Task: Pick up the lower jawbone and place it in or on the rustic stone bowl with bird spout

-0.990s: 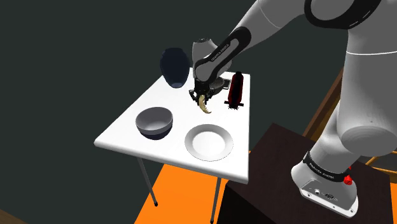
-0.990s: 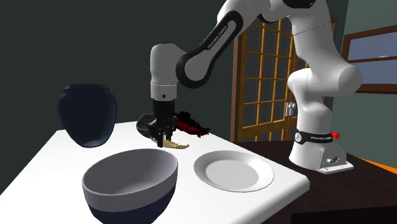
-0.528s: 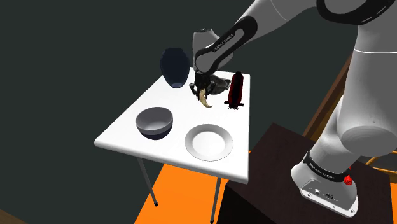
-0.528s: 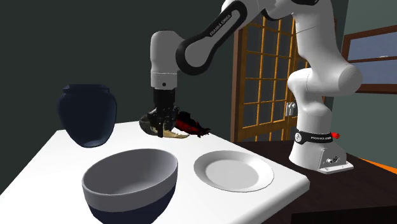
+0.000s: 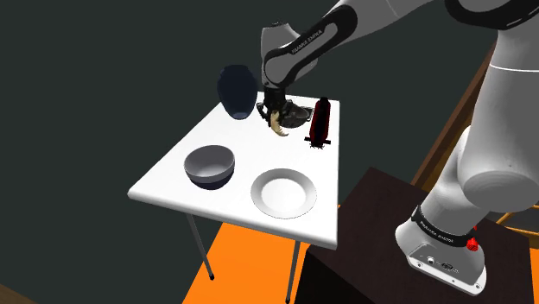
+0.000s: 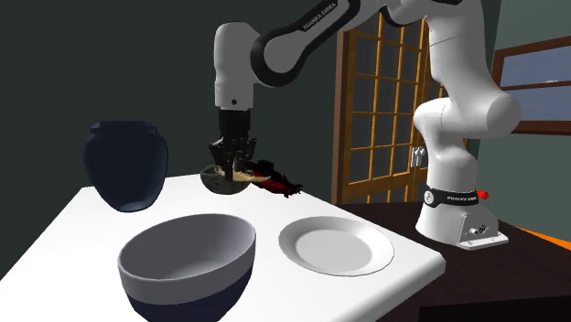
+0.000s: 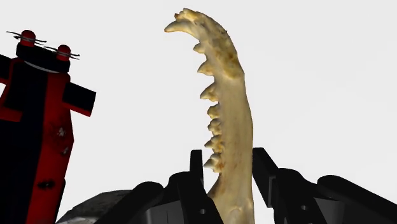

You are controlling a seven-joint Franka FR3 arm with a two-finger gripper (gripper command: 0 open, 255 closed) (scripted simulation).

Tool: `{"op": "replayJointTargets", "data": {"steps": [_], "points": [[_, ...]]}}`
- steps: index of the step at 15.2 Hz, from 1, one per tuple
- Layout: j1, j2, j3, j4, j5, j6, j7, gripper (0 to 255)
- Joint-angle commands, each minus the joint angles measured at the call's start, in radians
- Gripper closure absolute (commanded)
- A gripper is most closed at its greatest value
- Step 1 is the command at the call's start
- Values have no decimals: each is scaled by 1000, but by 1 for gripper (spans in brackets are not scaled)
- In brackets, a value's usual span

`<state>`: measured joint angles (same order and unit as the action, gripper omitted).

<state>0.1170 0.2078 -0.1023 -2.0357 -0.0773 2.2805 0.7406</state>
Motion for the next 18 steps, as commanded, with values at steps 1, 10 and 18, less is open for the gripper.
{"op": "replayJointTargets", "data": {"steps": [1, 10, 18], "points": [[1, -16, 0, 8, -1, -24, 0, 255], [3, -70, 0, 64, -1, -135, -6, 255], [-46, -7, -31, 198, 20, -199, -98, 255]]}}
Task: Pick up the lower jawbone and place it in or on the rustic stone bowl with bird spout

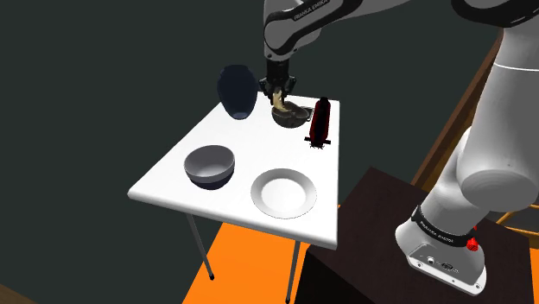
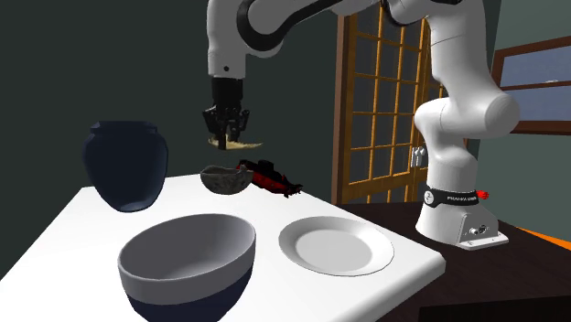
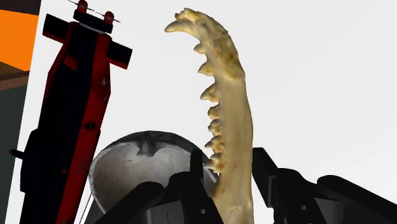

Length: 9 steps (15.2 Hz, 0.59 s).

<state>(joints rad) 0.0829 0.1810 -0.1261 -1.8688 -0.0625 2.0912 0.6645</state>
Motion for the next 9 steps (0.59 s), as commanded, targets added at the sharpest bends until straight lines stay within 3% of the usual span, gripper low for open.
{"op": "replayJointTargets", "data": {"steps": [1, 7, 9], "points": [[-24, 42, -14, 61, 11, -17, -44, 255], [-113, 205, -46, 295, 56, -82, -176, 255], [-114, 211, -44, 277, 57, -58, -175, 255]]}}
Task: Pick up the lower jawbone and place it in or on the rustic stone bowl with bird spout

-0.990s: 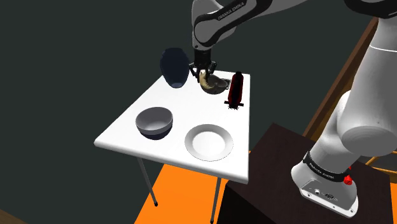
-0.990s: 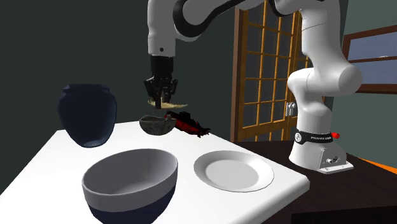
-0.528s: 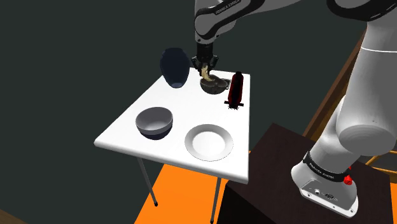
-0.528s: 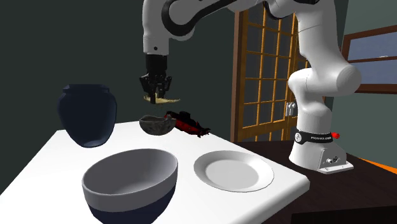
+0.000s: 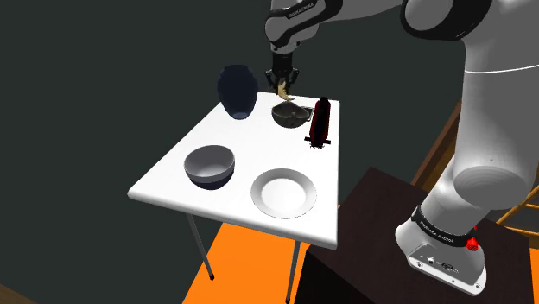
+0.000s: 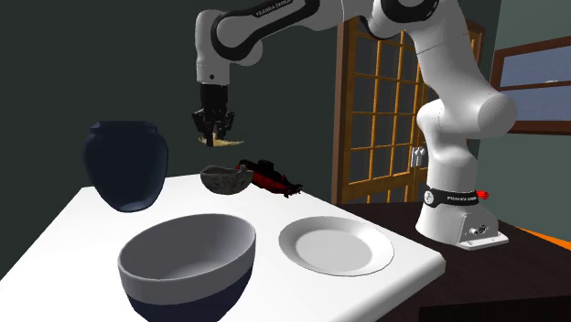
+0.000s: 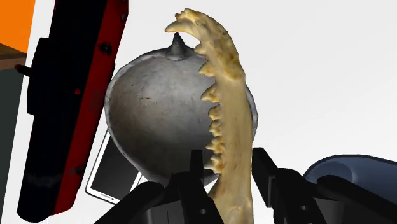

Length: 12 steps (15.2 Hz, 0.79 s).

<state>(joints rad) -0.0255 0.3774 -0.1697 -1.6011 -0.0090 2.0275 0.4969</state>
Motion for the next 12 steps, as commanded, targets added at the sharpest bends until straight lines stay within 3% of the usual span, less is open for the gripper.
{"op": "replayJointTargets", "data": {"steps": [1, 12], "points": [[-6, 18, 0, 1, 4, 17, -7, 255], [-8, 69, 4, -72, 10, 141, -5, 255]]}}
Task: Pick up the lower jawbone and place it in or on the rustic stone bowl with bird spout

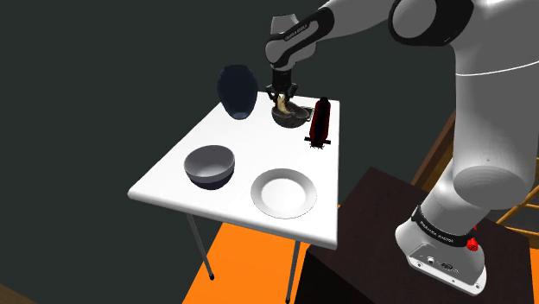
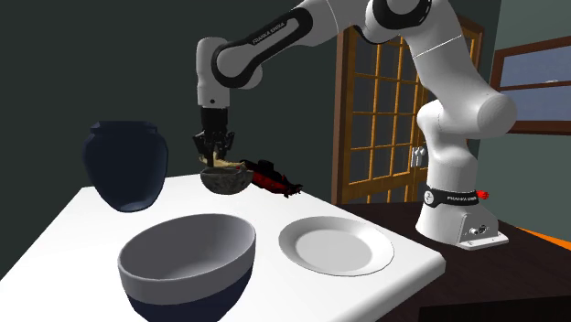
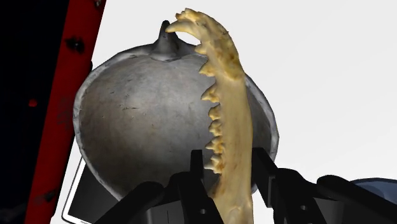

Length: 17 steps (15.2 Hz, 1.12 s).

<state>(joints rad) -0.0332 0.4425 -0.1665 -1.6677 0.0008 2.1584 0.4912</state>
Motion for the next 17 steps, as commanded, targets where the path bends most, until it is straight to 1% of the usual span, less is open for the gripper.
{"op": "replayJointTargets", "data": {"steps": [1, 8, 9, 14, 17], "points": [[0, 4, 0, -5, 1, 10, 0, 255], [0, 4, 0, -5, 1, 10, 0, 255], [0, 4, 0, -5, 1, 10, 0, 0], [0, 4, 0, -5, 1, 10, 0, 0], [6, -40, -2, 32, -6, -71, 4, 0]]}}
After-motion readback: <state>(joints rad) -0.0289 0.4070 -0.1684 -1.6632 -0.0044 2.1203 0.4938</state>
